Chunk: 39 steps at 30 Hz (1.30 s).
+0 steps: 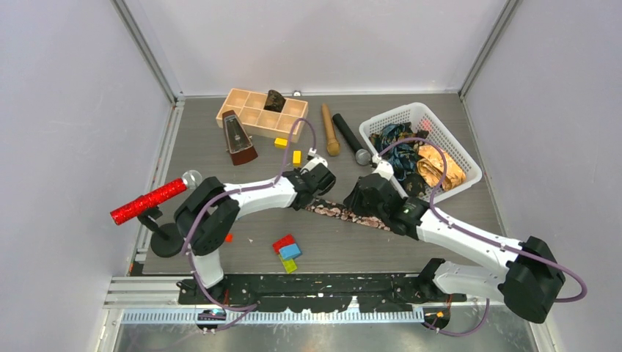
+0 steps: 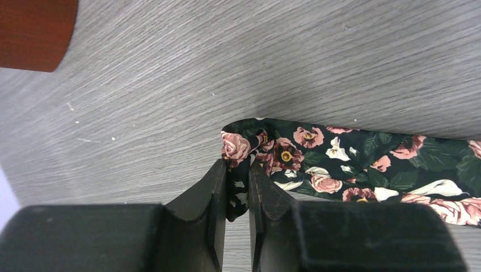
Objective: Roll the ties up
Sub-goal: Roll the tie at the center of the board.
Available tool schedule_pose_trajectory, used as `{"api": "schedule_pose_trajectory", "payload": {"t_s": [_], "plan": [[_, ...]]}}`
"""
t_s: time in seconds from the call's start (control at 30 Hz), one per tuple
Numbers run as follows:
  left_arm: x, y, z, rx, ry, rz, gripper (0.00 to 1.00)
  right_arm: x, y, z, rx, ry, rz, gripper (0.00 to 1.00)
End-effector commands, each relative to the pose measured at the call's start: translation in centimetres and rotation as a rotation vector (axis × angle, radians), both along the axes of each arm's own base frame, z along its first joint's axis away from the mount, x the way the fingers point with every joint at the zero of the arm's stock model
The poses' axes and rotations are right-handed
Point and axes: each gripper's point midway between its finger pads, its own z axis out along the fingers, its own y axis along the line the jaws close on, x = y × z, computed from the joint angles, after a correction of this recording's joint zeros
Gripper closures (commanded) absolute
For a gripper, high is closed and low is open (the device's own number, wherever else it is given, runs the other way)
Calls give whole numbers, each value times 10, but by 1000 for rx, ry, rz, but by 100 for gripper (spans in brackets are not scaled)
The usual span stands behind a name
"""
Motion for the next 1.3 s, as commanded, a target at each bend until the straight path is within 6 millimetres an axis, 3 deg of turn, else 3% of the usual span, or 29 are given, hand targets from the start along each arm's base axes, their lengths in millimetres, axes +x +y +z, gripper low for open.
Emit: {"api": "schedule_pose_trajectory", "payload": {"t_s": [0.0, 0.33, 0.87, 1.27], "plan": [[7, 5, 17, 175, -95, -3, 100, 4, -13, 15, 12, -60, -66, 76], [-2, -19, 1, 308, -106, -72, 100, 0, -34, 25, 19, -104, -127, 74], [-13, -37, -5, 280, -84, -118, 71, -4, -37, 18, 18, -89, -133, 73], [-18, -49, -3, 243, -71, -138, 66, -6, -41, 18, 19, -87, -141, 73]]}}
